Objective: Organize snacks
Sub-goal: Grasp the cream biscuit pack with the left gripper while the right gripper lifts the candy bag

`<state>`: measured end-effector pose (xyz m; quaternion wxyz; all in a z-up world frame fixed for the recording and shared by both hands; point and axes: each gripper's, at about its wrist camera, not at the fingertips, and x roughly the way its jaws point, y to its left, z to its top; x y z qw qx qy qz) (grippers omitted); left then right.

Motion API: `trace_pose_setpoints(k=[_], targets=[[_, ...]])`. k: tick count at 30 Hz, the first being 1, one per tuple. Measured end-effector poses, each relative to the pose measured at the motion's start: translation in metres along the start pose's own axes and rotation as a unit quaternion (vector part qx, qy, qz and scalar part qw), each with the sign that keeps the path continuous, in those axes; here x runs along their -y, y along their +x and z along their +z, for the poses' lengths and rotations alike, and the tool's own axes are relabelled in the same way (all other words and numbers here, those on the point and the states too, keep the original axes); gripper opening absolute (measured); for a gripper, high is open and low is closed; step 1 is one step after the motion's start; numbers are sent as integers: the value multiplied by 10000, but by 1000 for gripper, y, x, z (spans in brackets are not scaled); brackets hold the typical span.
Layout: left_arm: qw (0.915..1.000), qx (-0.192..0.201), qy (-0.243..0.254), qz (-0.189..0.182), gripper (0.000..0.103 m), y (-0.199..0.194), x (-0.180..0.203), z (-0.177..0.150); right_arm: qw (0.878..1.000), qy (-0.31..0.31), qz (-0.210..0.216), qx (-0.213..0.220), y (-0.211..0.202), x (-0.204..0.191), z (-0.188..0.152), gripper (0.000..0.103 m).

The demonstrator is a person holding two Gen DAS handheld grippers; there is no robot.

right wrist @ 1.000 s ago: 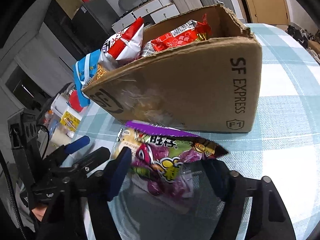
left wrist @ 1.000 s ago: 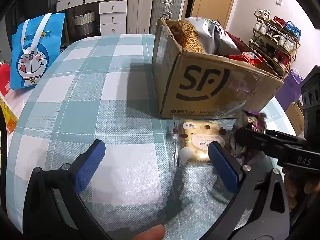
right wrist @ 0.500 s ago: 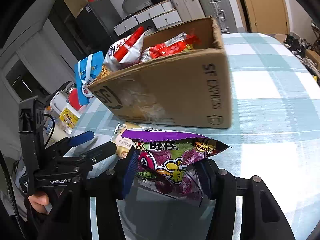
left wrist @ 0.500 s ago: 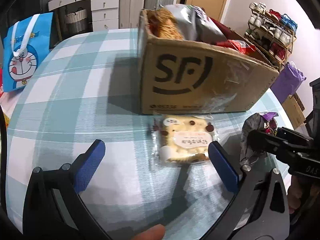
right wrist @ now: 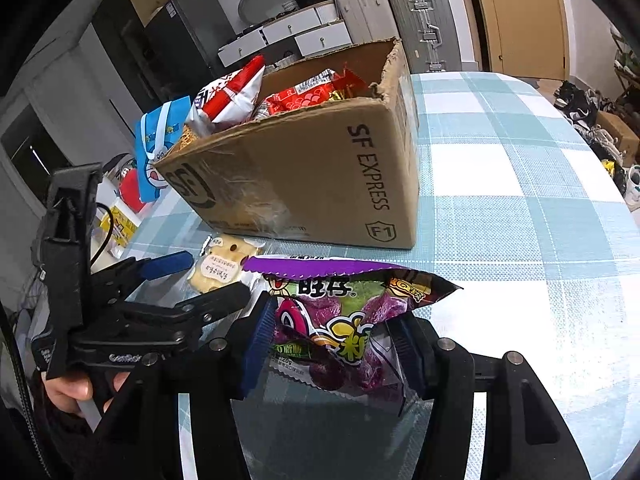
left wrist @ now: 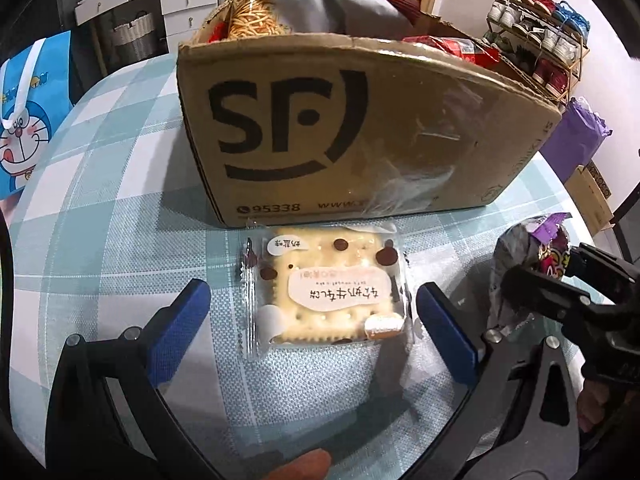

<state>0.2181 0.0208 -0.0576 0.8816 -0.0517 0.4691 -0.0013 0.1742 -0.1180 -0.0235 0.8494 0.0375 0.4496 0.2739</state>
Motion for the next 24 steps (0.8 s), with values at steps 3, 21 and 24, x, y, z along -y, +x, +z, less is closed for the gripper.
trace_pose_setpoints(k=[3,21,24], targets=[[10000,-4,48,21,103,1,3,0,10000,-84,-17,-30,-1,0,-3,59],[9993,233,235,-148,62,-8,18,-3,10000,-38,-49,-13,-6,3,-9,64],[9988,354,262,-233,58,-13,20,-6,10000,-12,-54,-23,-8,3,-9,64]])
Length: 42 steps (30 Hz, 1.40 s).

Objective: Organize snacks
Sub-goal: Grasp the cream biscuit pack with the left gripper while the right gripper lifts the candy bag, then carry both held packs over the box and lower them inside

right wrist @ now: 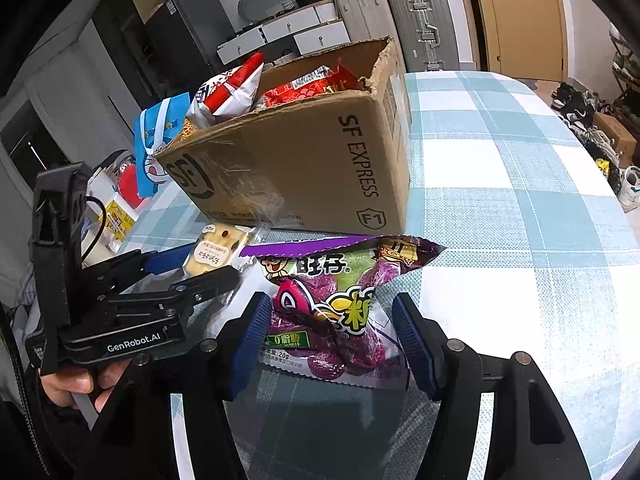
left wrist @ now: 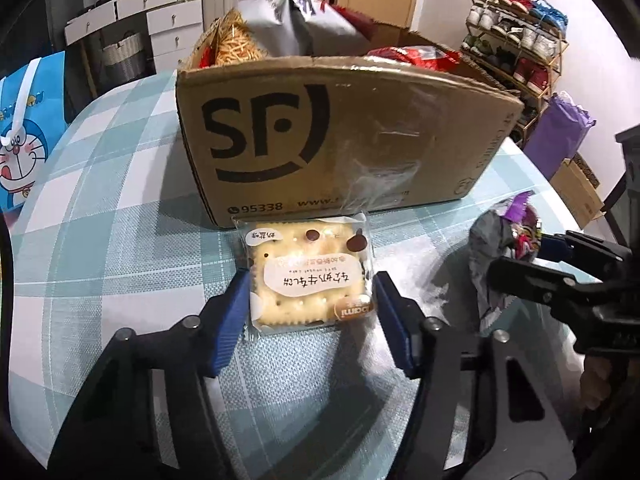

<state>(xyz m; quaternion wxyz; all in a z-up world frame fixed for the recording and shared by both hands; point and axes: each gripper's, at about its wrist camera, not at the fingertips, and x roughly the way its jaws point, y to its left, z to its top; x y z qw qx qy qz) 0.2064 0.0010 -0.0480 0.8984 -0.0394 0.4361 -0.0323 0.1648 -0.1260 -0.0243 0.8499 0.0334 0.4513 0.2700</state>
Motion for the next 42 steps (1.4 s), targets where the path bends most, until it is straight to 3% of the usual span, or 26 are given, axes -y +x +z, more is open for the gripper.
trace_pose_setpoints(k=[13,19,23,26,34,36,38,42], targets=[[9993,289,-140,-196,58,-42,-9,-18,9999,115,46,28,-8,2,-3,64],[9988,393,-169,-223,58,-57,-9,-21,9998,158,60,106,-11,4,-5,32],[9988,389,-215,-226,58,-63,-8,-23,9997,214,33,65,-9,6,-5,34],[9987,364,-252,-239,58,-62,-12,-23,9996,268,18,44,-6,7,-3,53],[9984,411,-323,-223,58,-61,-22,-22,9985,450,295,-29,11,12,6,54],[9982,432,-345,-218,58,-63,-23,-21,9988,412,250,-22,12,9,6,46],[9981,462,-357,-218,58,-66,-23,-22,9987,385,306,98,8,7,6,28],[9977,546,-349,-213,58,-75,-21,-22,9986,350,310,254,1,3,4,26]])
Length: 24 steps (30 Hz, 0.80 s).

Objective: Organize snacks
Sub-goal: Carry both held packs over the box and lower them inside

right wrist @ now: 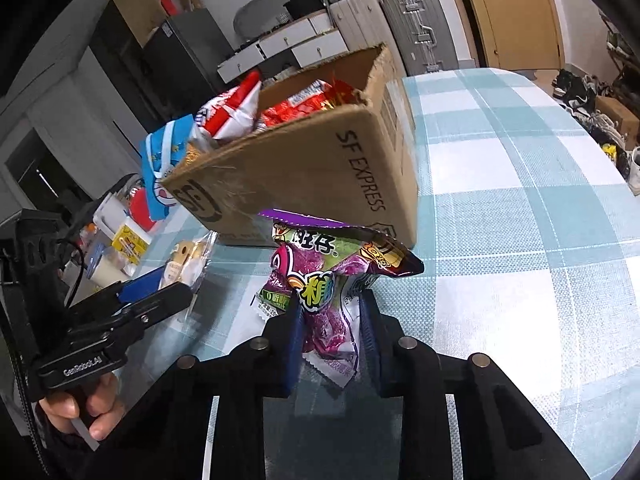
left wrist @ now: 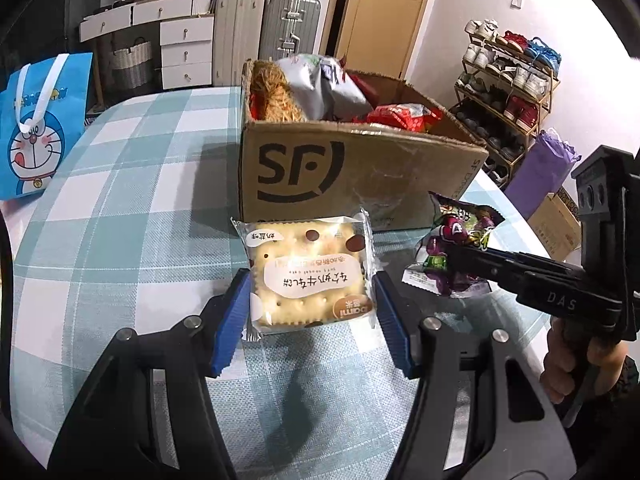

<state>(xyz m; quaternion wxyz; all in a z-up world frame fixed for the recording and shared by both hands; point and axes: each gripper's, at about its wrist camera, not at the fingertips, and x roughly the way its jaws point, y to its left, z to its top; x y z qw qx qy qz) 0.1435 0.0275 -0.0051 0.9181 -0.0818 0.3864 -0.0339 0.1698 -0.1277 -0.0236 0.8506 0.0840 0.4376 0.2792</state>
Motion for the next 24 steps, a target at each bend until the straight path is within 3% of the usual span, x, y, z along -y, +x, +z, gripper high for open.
trace_pose_setpoints(k=[12,24], targets=[[9981,600,30,-105,58,-49,13,18,9979,-263,15,600,-49,-22,6,26],[9943,1055,50,152,58,-86,22,60,9930,-548,-188,1028,-83,-39,37,26]])
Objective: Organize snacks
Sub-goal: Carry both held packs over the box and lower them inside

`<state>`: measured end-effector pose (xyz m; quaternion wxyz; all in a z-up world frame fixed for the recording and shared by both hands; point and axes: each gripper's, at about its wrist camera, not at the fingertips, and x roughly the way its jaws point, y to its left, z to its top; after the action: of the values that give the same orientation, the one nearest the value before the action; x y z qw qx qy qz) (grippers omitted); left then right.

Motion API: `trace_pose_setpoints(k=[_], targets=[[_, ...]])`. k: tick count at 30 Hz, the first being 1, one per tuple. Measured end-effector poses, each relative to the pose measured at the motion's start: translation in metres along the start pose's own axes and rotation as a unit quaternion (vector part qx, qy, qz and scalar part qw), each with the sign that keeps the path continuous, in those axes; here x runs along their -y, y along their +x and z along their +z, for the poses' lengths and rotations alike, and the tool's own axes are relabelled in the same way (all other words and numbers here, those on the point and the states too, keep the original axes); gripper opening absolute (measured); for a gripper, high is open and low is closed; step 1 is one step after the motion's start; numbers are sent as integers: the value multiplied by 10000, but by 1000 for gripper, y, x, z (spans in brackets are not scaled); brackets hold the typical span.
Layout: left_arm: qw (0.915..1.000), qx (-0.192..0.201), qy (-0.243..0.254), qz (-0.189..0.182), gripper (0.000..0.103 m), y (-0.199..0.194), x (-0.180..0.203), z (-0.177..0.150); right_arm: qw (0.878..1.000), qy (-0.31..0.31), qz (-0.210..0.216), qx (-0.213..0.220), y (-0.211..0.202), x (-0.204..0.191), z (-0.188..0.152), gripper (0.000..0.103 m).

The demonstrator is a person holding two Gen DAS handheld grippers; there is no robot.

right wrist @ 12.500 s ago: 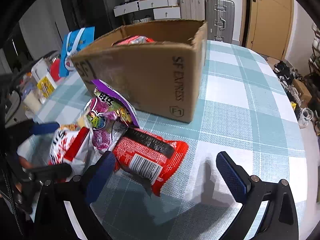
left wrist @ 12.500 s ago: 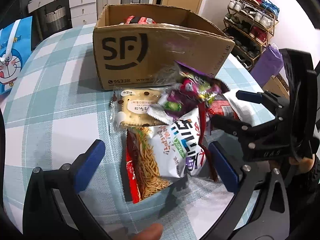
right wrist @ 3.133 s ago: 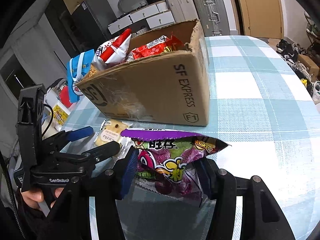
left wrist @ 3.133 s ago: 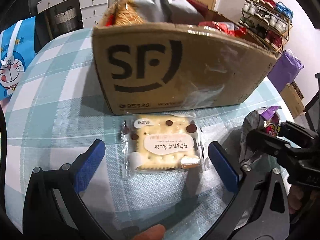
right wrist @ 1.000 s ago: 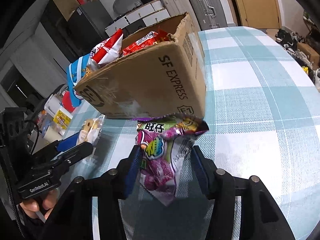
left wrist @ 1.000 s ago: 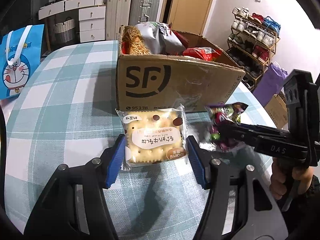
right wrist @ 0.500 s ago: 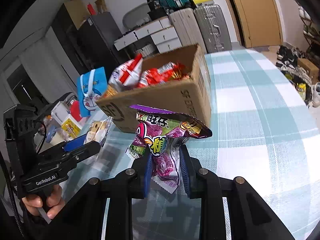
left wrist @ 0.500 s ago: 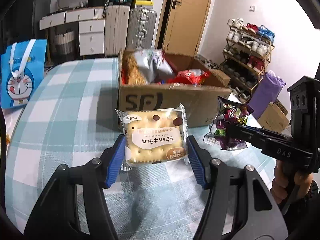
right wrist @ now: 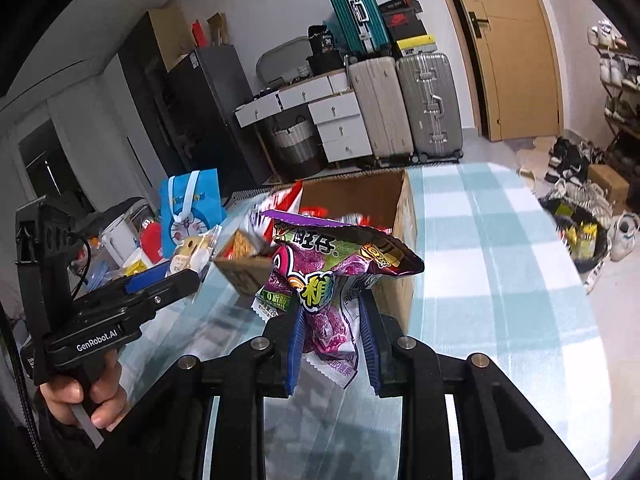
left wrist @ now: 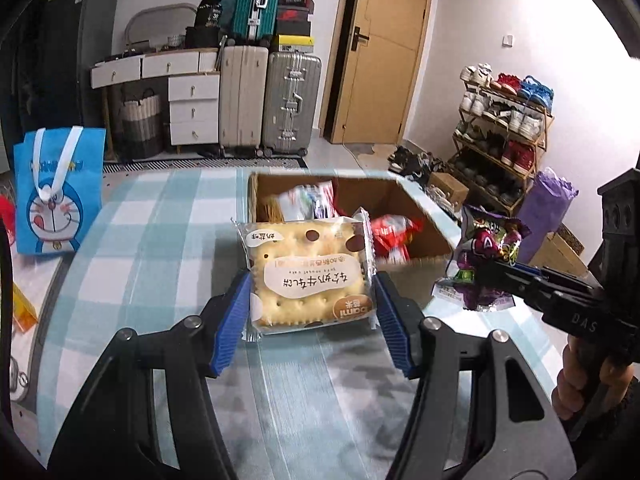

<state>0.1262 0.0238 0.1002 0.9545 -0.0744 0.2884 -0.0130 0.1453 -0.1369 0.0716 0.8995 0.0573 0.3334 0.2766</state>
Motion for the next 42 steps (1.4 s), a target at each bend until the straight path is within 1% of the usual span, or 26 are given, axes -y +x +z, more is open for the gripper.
trace_pose_setpoints(k=[6,12,16,25,27,32,35,42], targets=[[9998,179,47,104,58,2,-3,27,9997,-116,-166,94,9,-4,26,26],[9996,205,131,152,58,13,-7,48,9993,-193,-287,148,29,-2,49,26],[9996,167,170,170,58,27,-10,60,9990,-215,-376,113,47,1,61,26],[9993,166,241,239,58,77,-17,88,9981,-325,-515,91,80,2,83,26],[9994,112,242,216,58,91,-19,94,9977,-357,-564,74,88,2,86,26],[9993,6,321,195,58,125,-20,103,9977,-390,-536,-121,109,5,85,26],[9992,-193,330,63,58,146,-17,102,9976,-396,-518,-252,120,5,85,26],[9973,-496,541,-57,58,184,-1,92,9969,-431,-481,-439,133,8,86,26]])
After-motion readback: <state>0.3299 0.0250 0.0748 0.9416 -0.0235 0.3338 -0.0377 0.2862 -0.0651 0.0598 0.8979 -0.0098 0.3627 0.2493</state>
